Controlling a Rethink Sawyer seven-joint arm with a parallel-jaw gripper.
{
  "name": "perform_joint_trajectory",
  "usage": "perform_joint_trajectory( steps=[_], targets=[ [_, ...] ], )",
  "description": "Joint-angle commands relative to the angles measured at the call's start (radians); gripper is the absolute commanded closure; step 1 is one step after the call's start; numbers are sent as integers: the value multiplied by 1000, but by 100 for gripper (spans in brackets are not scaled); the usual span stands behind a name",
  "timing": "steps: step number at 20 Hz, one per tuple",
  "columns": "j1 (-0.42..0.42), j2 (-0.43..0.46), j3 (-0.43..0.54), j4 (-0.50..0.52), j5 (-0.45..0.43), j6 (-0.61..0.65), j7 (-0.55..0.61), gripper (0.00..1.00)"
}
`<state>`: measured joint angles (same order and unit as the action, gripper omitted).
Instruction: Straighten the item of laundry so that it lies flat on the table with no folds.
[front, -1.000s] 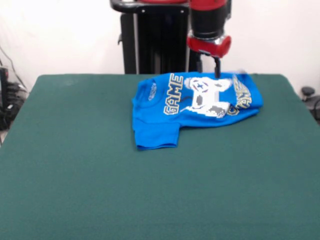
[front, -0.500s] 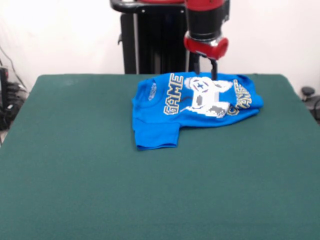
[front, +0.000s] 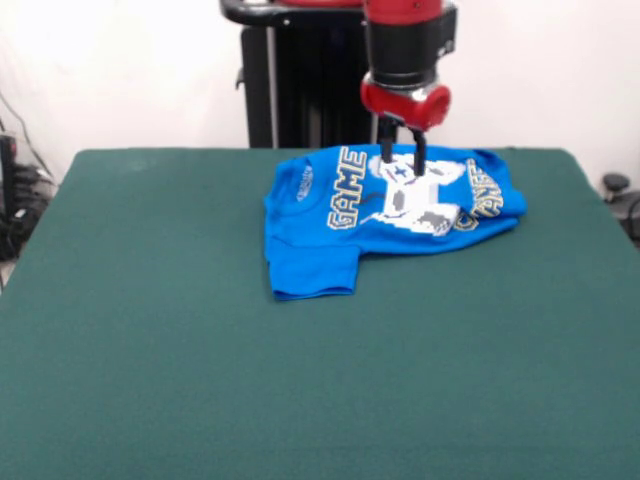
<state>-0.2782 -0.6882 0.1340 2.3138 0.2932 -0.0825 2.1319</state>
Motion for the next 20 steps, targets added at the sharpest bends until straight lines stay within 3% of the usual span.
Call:
perform_joint_trajectory(
  steps=[1,7,17,20],
  targets=[
    [50,59,54,-113,115,-145,335,0],
    [99,85,23,-147,193,-160,309,0],
    [170,134,45,-154,293,-219,368,0],
    [162,171,68,-157,281,-257,396,0]
  ],
)
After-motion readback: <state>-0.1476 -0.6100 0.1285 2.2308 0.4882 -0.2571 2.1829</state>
